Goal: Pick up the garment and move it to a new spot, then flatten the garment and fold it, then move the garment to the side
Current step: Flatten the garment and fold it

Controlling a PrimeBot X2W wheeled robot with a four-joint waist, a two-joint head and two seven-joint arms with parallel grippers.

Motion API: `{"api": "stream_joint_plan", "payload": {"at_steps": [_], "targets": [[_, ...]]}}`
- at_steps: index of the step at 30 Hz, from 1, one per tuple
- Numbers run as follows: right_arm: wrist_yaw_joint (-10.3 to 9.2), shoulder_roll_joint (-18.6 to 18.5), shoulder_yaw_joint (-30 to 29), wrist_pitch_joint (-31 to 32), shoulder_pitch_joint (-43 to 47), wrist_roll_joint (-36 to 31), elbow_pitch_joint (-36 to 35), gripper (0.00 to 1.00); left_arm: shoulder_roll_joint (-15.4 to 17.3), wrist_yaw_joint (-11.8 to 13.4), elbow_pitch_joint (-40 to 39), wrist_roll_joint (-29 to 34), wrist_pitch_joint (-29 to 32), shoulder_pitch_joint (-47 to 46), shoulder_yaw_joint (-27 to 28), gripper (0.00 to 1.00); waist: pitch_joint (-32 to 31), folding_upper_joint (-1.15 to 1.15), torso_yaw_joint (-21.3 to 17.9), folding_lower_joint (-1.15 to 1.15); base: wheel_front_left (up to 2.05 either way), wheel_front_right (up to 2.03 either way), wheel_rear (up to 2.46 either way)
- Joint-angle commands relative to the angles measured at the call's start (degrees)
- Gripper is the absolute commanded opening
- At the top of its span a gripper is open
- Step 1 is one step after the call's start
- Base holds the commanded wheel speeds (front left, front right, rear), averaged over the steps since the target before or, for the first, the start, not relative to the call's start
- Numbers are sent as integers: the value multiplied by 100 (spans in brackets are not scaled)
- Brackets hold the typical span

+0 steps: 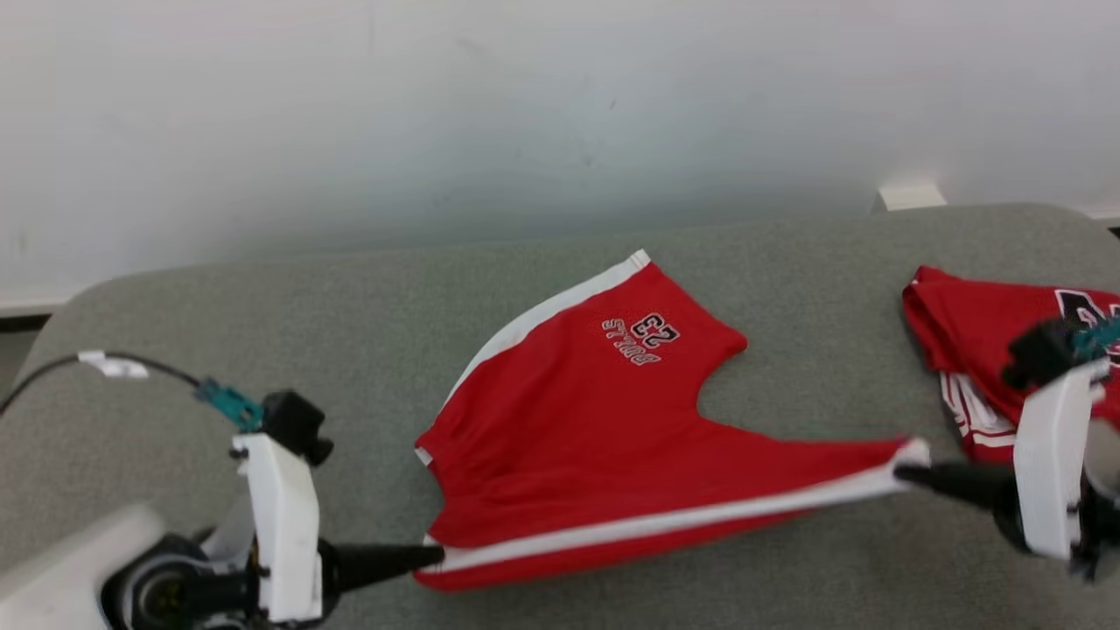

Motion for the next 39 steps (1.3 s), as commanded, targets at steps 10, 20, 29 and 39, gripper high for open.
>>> {"api": "stream_joint_plan", "payload": {"at_steps": [10,20,29,39], "targets": [[-15,1213,-332,923,-1900,36,1905,0,-307,130,592,-532,677,-1005,444,0,1113,0,574,2,0,0,0],[-15,2257,-319,1336,-3414,-422,3912,0,-973,55,1332,-997,1206,-1962,818,0,2014,0,1129,2,0,0,0],[-15,2643,-282,1189,-3971,-782,4629,0,-1311,-54,1679,-945,1339,-2386,904,0,2445,0,1323,2,0,0,0],[-15,2838,-472,779,-4333,-888,4769,0,-1567,-145,1916,-813,1302,-2736,1005,0,2809,0,1343,2,0,0,0]]}}
